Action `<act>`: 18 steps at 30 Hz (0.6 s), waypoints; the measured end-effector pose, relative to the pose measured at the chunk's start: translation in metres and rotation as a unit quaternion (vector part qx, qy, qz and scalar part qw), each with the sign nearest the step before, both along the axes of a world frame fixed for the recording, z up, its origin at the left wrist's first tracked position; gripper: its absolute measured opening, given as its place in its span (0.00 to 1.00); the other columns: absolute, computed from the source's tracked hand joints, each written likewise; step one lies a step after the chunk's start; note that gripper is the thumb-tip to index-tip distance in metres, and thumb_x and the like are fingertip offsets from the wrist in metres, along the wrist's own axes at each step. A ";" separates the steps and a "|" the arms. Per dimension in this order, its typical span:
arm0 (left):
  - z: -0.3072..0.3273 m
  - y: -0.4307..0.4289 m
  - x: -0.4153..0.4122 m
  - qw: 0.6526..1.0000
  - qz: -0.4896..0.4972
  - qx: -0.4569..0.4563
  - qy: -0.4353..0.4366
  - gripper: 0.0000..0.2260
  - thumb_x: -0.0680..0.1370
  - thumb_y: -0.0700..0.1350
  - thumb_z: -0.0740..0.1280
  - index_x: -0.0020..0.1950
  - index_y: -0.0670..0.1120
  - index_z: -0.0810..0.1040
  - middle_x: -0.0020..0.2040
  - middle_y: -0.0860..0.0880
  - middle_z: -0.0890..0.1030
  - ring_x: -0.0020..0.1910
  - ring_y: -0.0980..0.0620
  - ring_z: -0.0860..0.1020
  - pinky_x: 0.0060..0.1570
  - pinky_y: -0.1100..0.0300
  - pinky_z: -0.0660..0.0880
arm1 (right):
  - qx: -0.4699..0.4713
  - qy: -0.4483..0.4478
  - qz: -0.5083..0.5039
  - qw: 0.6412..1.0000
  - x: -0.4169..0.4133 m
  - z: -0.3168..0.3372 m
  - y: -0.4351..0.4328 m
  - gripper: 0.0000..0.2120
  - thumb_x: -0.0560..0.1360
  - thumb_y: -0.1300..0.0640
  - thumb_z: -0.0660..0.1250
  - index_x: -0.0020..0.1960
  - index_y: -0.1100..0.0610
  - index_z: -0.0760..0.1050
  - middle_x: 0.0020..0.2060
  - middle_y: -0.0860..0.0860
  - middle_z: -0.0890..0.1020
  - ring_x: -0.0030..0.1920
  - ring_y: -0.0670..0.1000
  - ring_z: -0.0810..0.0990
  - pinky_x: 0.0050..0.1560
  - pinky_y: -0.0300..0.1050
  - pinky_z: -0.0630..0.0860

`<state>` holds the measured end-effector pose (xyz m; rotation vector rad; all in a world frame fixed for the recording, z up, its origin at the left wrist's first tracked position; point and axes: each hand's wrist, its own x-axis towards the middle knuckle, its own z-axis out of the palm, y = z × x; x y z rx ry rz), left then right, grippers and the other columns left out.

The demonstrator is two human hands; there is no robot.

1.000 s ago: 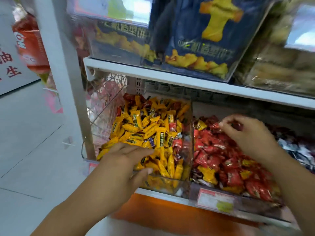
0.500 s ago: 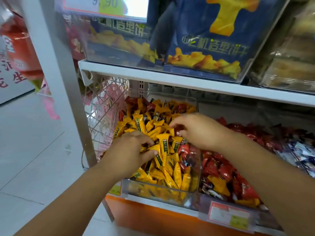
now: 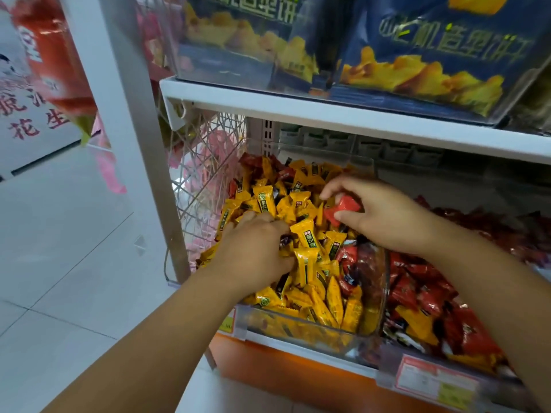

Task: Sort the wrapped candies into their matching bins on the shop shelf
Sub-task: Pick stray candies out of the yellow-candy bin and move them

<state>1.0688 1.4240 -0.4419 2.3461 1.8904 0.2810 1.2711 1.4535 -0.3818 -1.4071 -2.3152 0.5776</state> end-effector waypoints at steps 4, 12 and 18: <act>0.002 0.000 0.001 1.000 0.006 -0.001 0.005 0.21 0.73 0.51 0.69 0.66 0.54 0.74 0.61 0.52 0.76 0.65 0.49 0.66 0.61 0.50 0.67 | -0.006 0.035 0.046 0.998 0.019 0.010 -0.020 0.15 0.76 0.61 0.67 0.46 0.39 0.78 0.49 0.39 0.79 0.49 0.41 0.79 0.51 0.46 0.76; 0.006 -0.004 -0.026 0.974 0.012 0.009 -0.226 0.08 0.76 0.50 0.70 0.53 0.57 0.73 0.55 0.53 0.74 0.61 0.50 0.65 0.59 0.52 0.67 | -0.006 -0.011 0.086 0.996 0.022 0.006 -0.037 0.19 0.79 0.64 0.61 0.47 0.39 0.78 0.46 0.34 0.75 0.52 0.37 0.74 0.52 0.32 0.68; 0.002 -0.012 -0.040 0.971 0.033 0.038 -0.232 0.17 0.72 0.56 0.72 0.53 0.55 0.69 0.52 0.55 0.67 0.54 0.54 0.63 0.50 0.59 0.61 | -0.042 -0.238 0.135 0.961 -0.008 0.006 -0.034 0.12 0.76 0.44 0.66 0.58 0.31 0.73 0.43 0.41 0.70 0.51 0.40 0.65 0.57 0.44 0.60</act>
